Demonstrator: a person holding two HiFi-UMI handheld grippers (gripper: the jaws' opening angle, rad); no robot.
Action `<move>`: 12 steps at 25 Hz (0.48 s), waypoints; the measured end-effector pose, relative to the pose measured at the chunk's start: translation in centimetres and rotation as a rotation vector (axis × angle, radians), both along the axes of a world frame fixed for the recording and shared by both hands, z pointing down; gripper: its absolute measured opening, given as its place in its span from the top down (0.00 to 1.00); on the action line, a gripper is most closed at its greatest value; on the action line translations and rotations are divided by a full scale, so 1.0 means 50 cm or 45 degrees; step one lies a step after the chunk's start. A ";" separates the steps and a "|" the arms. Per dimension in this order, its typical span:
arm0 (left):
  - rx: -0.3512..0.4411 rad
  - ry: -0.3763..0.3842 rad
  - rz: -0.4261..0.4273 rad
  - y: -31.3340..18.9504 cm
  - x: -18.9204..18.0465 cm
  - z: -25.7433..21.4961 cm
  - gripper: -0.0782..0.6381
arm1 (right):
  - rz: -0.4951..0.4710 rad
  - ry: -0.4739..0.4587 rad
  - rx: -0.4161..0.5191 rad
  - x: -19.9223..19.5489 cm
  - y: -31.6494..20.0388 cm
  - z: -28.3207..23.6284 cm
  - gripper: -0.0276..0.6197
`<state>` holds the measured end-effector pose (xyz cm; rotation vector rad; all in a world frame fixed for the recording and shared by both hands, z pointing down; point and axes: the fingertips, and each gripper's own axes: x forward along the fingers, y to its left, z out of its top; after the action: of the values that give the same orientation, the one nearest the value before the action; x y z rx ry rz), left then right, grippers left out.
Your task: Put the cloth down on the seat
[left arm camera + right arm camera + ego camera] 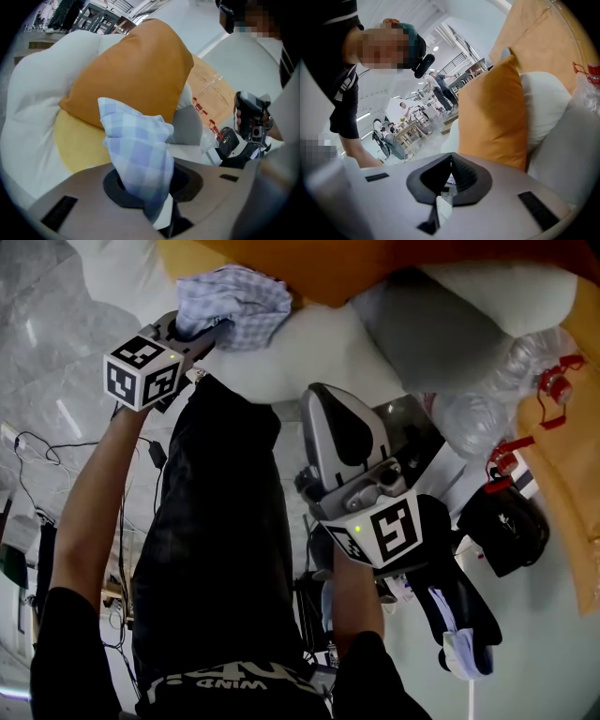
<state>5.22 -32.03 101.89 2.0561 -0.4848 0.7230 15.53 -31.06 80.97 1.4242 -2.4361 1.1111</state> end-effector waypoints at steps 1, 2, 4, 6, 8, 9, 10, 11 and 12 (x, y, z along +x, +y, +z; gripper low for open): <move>0.006 -0.012 -0.002 -0.003 -0.003 0.002 0.75 | -0.003 -0.001 0.000 -0.002 0.002 -0.001 0.93; 0.011 -0.027 -0.003 -0.004 -0.005 0.005 0.75 | -0.005 -0.001 -0.001 -0.003 0.005 -0.002 0.93; 0.014 -0.066 -0.003 -0.007 -0.008 0.009 0.73 | -0.007 0.000 -0.004 -0.004 0.010 -0.002 0.93; 0.017 -0.112 0.008 -0.008 -0.011 0.013 0.72 | -0.010 0.003 -0.011 -0.004 0.015 -0.002 0.93; 0.018 -0.142 0.027 -0.008 -0.013 0.015 0.68 | -0.012 0.005 -0.015 -0.005 0.018 -0.003 0.93; 0.015 -0.146 0.035 -0.008 -0.013 0.015 0.65 | -0.012 0.006 -0.016 -0.005 0.019 -0.004 0.93; 0.012 -0.147 0.038 -0.009 -0.012 0.014 0.63 | -0.013 0.006 -0.016 -0.005 0.020 -0.006 0.93; 0.009 -0.148 0.037 -0.010 -0.012 0.012 0.61 | -0.014 0.006 -0.016 -0.004 0.021 -0.008 0.93; 0.008 -0.153 0.029 -0.011 -0.013 0.010 0.56 | -0.016 0.006 -0.016 -0.004 0.022 -0.010 0.93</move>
<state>4.60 -32.58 102.40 2.0347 -0.5327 0.8631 15.33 -29.97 80.47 1.4048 -2.4268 1.1170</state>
